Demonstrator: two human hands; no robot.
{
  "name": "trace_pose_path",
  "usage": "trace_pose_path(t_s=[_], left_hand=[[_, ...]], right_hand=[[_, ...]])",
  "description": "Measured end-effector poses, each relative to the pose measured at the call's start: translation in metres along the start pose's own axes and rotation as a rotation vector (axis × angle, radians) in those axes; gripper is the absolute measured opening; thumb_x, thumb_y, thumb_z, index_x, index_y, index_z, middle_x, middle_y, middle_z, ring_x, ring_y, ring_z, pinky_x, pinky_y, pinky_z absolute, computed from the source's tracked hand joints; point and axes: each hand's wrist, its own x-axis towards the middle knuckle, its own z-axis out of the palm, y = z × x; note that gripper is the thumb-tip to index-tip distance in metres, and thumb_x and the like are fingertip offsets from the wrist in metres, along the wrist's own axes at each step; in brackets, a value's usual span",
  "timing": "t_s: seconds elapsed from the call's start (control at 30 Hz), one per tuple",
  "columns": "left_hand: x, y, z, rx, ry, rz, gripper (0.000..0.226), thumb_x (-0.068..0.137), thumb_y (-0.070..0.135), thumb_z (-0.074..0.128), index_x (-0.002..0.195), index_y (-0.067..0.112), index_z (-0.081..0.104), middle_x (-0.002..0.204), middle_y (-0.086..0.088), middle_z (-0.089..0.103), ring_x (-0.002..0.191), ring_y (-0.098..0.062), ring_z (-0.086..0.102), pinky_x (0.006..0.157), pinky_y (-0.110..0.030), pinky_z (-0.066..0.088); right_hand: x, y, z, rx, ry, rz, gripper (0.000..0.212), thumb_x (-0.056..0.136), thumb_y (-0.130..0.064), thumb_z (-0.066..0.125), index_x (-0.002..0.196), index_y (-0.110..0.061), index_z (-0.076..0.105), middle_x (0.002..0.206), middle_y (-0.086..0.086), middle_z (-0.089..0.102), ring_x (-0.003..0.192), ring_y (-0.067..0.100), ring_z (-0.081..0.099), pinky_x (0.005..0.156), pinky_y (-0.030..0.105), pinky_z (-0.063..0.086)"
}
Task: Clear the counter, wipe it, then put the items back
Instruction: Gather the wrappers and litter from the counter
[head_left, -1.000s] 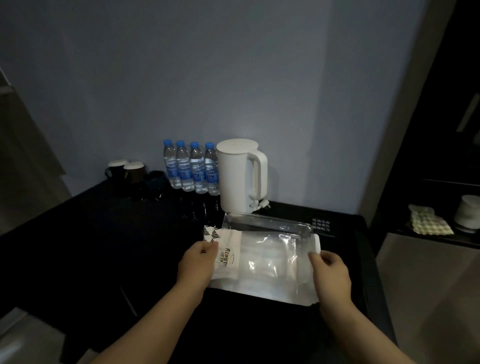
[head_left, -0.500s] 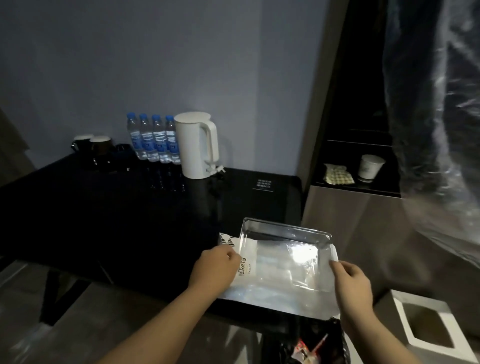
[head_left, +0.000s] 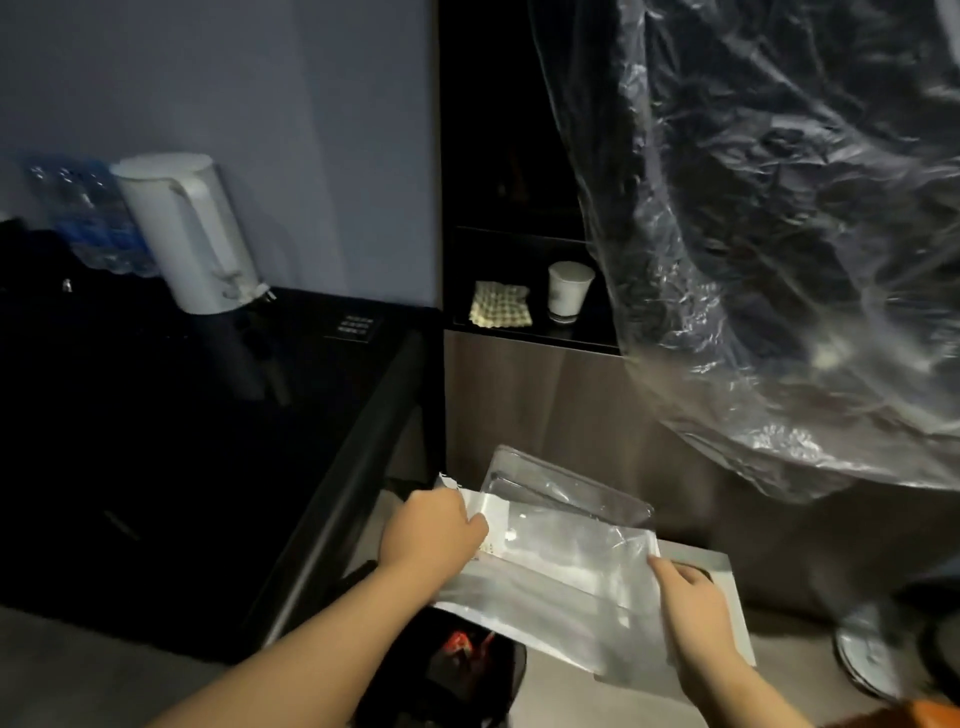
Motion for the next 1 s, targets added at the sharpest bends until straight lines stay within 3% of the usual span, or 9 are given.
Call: trace_pose_path(t_s=[0.17,0.3,0.43,0.5,0.57,0.63,0.77,0.9,1.0], left_hand=[[0.020,0.004,0.034,-0.133,-0.114,-0.076,0.031,0.085,0.036,0.055,0.060,0.018,0.051,0.079,-0.005,0.068,0.080,-0.021,0.063,0.072,-0.028,0.050],[0.044,-0.005,0.061,-0.066,-0.152,-0.151,0.034,0.082,0.024,0.050,0.053,0.014,0.034,0.063,-0.003,0.050,0.064,-0.021,0.047,0.059,-0.025,0.036],[0.075,-0.020,0.084,0.022,-0.262,-0.184,0.017,0.087,0.024,0.049,0.076,0.011,0.052,0.099,-0.012,0.066,0.095,-0.029,0.060,0.072,-0.027,0.042],[0.091,-0.032,0.094,0.086,-0.286,-0.213,0.027,0.090,0.029,0.049,0.101,0.009,0.062,0.113,-0.012,0.065,0.107,-0.027,0.060,0.082,-0.027,0.045],[0.106,-0.047,0.106,0.114,-0.311,-0.257,0.033,0.093,0.033,0.049,0.112,0.009,0.061,0.116,-0.009,0.064,0.109,-0.025,0.060,0.083,-0.027,0.046],[0.117,-0.062,0.120,0.149,-0.338,-0.270,0.032,0.095,0.030,0.046,0.117,0.010,0.058,0.122,-0.007,0.060,0.113,-0.022,0.058,0.086,-0.027,0.045],[0.137,-0.089,0.155,0.256,-0.358,-0.337,0.032,0.095,0.031,0.043,0.116,0.012,0.058,0.130,-0.006,0.056,0.119,-0.022,0.054,0.091,-0.026,0.045],[0.157,-0.102,0.181,0.217,-0.355,-0.426,0.032,0.095,0.030,0.044,0.114,0.010,0.059,0.123,-0.009,0.060,0.113,-0.026,0.058,0.085,-0.029,0.047],[0.166,-0.100,0.198,0.195,-0.329,-0.441,0.031,0.095,0.031,0.044,0.111,0.010,0.061,0.120,-0.010,0.061,0.110,-0.025,0.059,0.082,-0.028,0.048]], right_hand=[[0.046,0.013,-0.008,-0.044,-0.092,0.118,0.034,0.093,-0.025,0.054,0.114,0.002,0.056,0.099,0.014,0.057,0.099,0.034,0.052,0.091,0.043,0.042],[0.073,0.028,0.005,-0.134,-0.134,0.151,0.046,0.093,-0.028,0.054,0.129,0.000,0.049,0.129,0.018,0.053,0.119,0.036,0.048,0.102,0.041,0.036],[0.098,0.042,0.034,-0.320,-0.160,0.157,0.051,0.092,-0.029,0.055,0.135,-0.003,0.045,0.136,0.016,0.051,0.125,0.034,0.046,0.106,0.038,0.035],[0.108,0.050,0.055,-0.384,-0.212,0.169,0.045,0.092,-0.027,0.055,0.129,-0.003,0.050,0.132,0.016,0.054,0.120,0.033,0.049,0.101,0.035,0.037],[0.115,0.059,0.079,-0.433,-0.275,0.184,0.041,0.092,-0.024,0.055,0.128,-0.005,0.050,0.132,0.015,0.054,0.119,0.031,0.050,0.098,0.032,0.037],[0.119,0.068,0.104,-0.471,-0.332,0.180,0.041,0.091,-0.023,0.055,0.130,-0.009,0.050,0.132,0.013,0.054,0.119,0.028,0.050,0.096,0.030,0.037],[0.127,0.086,0.147,-0.525,-0.453,0.108,0.033,0.091,-0.019,0.055,0.123,-0.017,0.054,0.117,0.007,0.057,0.101,0.023,0.053,0.083,0.025,0.037],[0.142,0.112,0.183,-0.579,-0.640,-0.035,0.046,0.089,-0.008,0.052,0.132,-0.024,0.050,0.129,-0.006,0.049,0.118,0.020,0.052,0.102,0.025,0.039],[0.148,0.133,0.207,-0.654,-0.800,-0.138,0.048,0.089,-0.008,0.051,0.135,-0.022,0.047,0.130,-0.003,0.049,0.121,0.016,0.050,0.096,0.018,0.037]])
